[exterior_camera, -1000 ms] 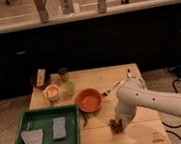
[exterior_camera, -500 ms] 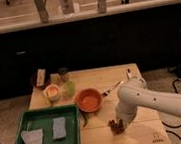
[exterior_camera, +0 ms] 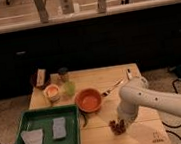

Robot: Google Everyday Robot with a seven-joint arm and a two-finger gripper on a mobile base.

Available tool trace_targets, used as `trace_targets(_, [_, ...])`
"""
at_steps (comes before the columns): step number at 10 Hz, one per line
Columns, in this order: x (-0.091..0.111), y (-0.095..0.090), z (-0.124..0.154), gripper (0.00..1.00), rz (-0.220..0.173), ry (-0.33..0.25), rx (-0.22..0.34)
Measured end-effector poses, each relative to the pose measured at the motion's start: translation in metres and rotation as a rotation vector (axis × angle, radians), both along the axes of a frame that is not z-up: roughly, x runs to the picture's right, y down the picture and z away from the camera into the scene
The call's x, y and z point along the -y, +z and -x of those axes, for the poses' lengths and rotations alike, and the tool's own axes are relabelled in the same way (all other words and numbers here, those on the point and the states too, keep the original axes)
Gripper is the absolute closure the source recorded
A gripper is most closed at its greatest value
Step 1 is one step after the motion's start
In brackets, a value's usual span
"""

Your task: Place grapes in table surface

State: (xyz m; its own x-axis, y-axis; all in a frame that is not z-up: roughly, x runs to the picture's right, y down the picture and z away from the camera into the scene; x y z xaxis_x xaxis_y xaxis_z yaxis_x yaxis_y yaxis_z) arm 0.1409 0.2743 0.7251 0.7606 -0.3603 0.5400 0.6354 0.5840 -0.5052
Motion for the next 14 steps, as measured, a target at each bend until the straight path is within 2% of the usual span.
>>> trace_targets(4, [0.008,-0.009,0.002,0.98,-0.015,-0.003,0.028])
trace_targets(5, [0.022,-0.024,0.008,0.98,-0.038,-0.009,0.057])
trace_targets(9, [0.042,-0.049,0.019,0.98,-0.071,-0.033,0.117])
trace_targets(14, [0.049,-0.065,0.039,0.98,-0.072,-0.088,0.182])
